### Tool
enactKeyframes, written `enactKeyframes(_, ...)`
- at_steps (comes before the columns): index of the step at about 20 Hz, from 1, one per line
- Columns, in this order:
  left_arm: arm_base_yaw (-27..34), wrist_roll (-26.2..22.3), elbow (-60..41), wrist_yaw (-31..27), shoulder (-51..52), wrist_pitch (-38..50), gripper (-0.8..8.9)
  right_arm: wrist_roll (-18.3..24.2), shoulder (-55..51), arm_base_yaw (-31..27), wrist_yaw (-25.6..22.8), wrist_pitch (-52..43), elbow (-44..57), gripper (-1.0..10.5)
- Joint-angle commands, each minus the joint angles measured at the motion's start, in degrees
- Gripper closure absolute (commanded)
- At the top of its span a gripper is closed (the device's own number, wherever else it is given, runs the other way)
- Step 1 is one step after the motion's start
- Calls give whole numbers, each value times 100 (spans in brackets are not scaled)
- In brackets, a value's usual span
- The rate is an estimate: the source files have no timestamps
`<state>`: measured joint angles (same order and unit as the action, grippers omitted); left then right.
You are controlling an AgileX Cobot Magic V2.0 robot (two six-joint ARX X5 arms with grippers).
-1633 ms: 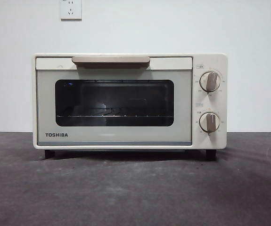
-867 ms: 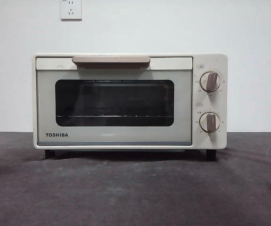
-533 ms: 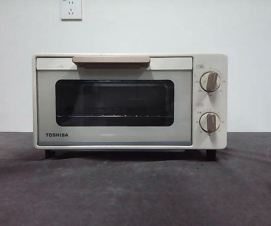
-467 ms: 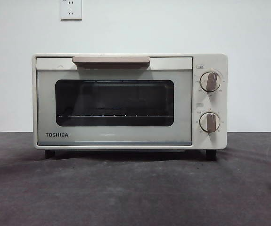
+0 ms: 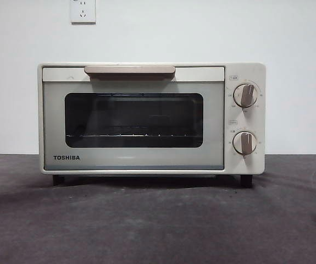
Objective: The left arm flap open the oven, the right arm pick bread and place it into oven, the left arm flap close the oven
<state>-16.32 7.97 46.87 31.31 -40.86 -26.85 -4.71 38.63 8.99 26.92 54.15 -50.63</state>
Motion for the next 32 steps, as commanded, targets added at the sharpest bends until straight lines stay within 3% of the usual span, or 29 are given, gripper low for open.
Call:
enactKeyframes(1,-50,-120,129,7,-31,76,792,66,26,26,15,-55,-66,935)
enactKeyframes(5,-103,-129,129,7,-31,120,792,-74,94,26,0,-26,-66,932)
enactKeyframes(9,-107,-129,129,7,-31,118,785,-417,503,26,-63,166,-52,589)
enactKeyframes(12,-107,-138,129,7,-31,114,781,-651,953,28,-323,341,-15,459)
enactKeyframes(17,-107,-133,129,7,-31,114,472,-870,1709,186,-841,570,22,438)
enactKeyframes(21,-107,-133,129,7,-31,111,452,-1086,2260,525,-1086,216,369,437)
enactKeyframes(24,-107,-131,129,7,-31,111,340,-1311,2579,651,-1478,-210,813,437)
enactKeyframes(30,-107,-125,129,7,-31,157,345,-1478,3110,651,-1499,-1036,1281,445)
enactKeyframes(32,-107,-98,129,7,-26,240,344,-1478,3259,651,-1497,-1174,1281,502)
